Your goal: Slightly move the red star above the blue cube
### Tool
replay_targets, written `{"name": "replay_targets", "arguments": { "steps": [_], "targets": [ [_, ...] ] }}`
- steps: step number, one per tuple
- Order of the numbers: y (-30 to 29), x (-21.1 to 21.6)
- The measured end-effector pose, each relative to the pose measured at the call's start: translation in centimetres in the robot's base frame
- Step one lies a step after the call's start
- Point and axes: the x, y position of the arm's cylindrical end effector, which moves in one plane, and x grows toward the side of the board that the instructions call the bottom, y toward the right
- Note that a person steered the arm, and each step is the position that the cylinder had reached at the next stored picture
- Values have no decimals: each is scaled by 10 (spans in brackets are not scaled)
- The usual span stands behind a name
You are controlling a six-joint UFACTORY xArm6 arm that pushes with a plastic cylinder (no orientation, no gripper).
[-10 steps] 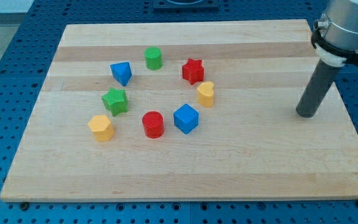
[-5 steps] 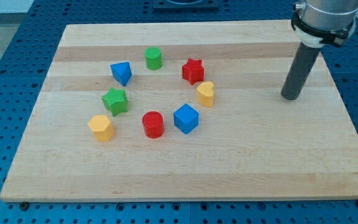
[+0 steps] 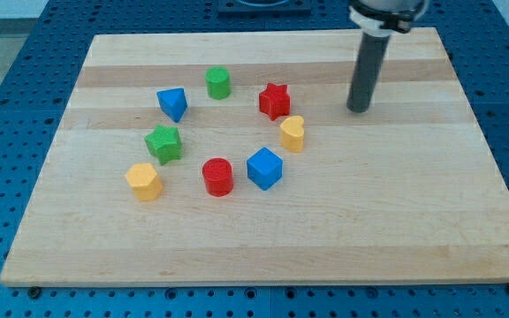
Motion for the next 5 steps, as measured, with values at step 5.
{"name": "replay_targets", "arguments": {
  "steps": [5],
  "targets": [
    [-57,0]
  ]
}}
